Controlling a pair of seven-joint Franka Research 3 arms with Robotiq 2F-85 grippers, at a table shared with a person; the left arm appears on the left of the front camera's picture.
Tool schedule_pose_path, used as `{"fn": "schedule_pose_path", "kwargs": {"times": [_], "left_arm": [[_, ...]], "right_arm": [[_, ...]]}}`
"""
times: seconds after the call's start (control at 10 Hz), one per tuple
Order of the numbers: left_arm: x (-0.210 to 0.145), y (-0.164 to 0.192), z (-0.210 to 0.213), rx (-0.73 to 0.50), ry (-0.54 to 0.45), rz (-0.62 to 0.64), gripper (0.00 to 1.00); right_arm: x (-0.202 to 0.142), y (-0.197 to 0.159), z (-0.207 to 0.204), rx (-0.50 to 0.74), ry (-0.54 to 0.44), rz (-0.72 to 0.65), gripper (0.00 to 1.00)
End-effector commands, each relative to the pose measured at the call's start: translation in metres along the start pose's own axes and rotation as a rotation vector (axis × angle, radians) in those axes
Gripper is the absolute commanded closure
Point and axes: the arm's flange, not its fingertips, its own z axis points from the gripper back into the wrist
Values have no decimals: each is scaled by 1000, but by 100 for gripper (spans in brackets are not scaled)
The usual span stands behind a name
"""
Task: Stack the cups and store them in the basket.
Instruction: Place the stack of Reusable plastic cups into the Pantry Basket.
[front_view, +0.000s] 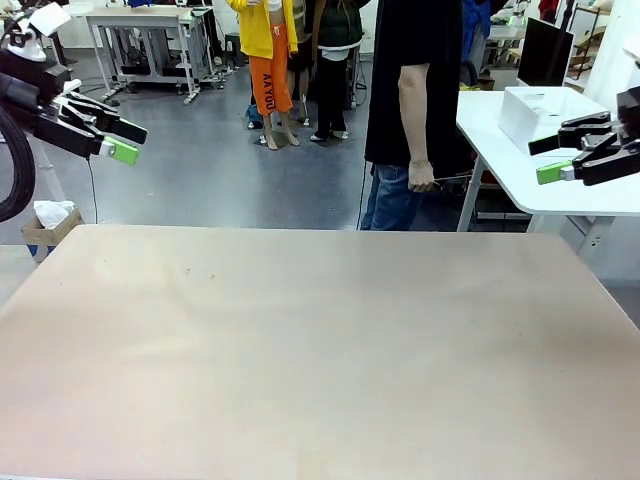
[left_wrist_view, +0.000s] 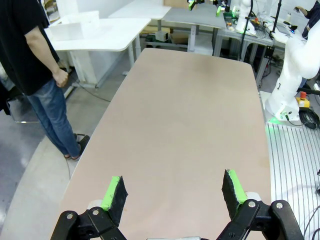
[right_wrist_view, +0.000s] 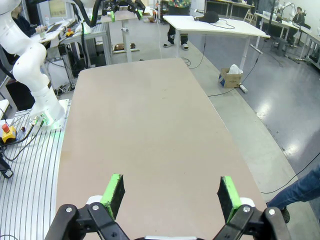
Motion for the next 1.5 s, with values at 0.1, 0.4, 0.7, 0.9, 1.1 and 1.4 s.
{"fn": "schedule_pose_path", "kwargs": {"times": [0.1, 0.4, 0.7, 0.9, 1.1, 1.4], "left_arm": [[3, 0, 0, 9, -4, 12, 0], [3, 0, 0, 9, -4, 12, 0], [3, 0, 0, 9, -4, 12, 0], [3, 0, 0, 9, -4, 12, 0], [3, 0, 0, 9, -4, 12, 0], [3, 0, 0, 9, -4, 12, 0]], "right_arm": [[5, 0, -1, -4, -16, -11, 0], [5, 0, -1, -4, -16, -11, 0], [5, 0, -1, -4, -16, -11, 0], [5, 0, -1, -4, -16, -11, 0], [5, 0, -1, -4, -16, -11, 0], [5, 0, -1, -4, -16, -11, 0]]}}
